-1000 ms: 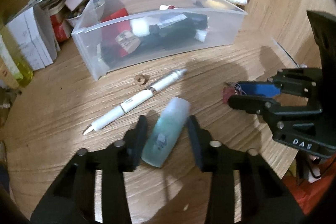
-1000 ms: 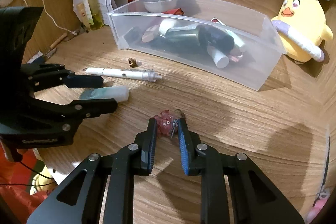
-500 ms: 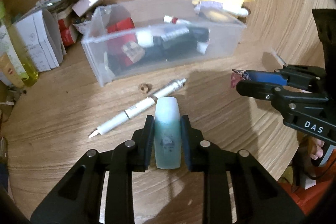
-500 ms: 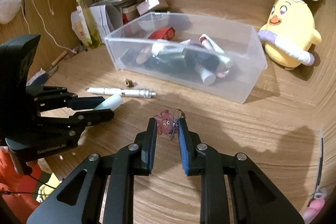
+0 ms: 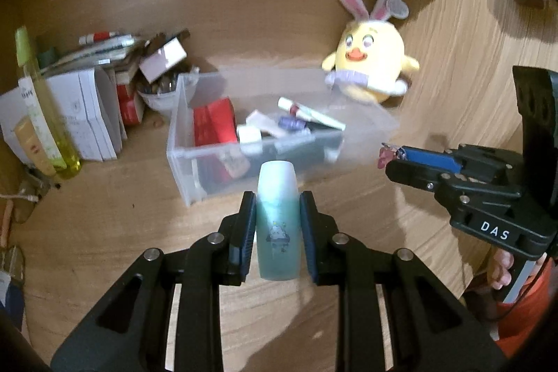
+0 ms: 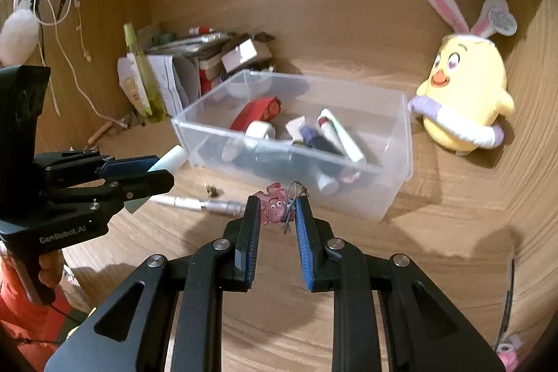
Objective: Organize objects
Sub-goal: 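Carry the light-blue tube and pink charm over the clear box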
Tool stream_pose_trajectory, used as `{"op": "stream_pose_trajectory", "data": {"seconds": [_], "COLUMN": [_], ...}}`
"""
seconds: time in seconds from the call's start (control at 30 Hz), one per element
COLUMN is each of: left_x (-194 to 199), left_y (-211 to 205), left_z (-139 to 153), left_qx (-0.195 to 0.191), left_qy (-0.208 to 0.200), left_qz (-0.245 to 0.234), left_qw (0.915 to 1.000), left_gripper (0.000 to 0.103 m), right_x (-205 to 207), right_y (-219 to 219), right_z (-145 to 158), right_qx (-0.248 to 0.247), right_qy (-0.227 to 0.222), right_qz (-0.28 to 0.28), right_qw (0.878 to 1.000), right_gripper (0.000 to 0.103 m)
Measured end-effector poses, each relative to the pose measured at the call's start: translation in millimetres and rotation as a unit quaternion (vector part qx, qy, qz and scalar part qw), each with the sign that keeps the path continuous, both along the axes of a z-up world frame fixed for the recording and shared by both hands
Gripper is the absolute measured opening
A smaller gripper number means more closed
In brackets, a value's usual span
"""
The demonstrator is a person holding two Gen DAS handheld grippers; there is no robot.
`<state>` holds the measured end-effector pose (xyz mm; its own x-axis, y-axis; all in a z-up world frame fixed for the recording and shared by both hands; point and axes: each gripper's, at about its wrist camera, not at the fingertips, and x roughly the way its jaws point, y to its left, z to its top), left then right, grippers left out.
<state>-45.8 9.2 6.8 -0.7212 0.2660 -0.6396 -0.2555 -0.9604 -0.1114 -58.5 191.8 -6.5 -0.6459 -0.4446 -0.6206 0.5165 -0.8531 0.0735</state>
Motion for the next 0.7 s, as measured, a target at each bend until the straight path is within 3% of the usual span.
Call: {"op": "stream_pose_trajectory", "data": {"seconds": [0.7], "left_x": [-40], "left_y": [-9], "left_z": [48], "left_qx": [0.011], "left_qy": [0.061], "left_qz": [0.034], "left_qw": [0.9975], "left_gripper": [0.025], "right_x": [-33], "right_y": [5], "right_z": [55], "right_qx": [-0.016], "right_qy": [0.084], "right_qz": [-0.012], "right_qw": [0.996], "right_gripper": [0.018]}}
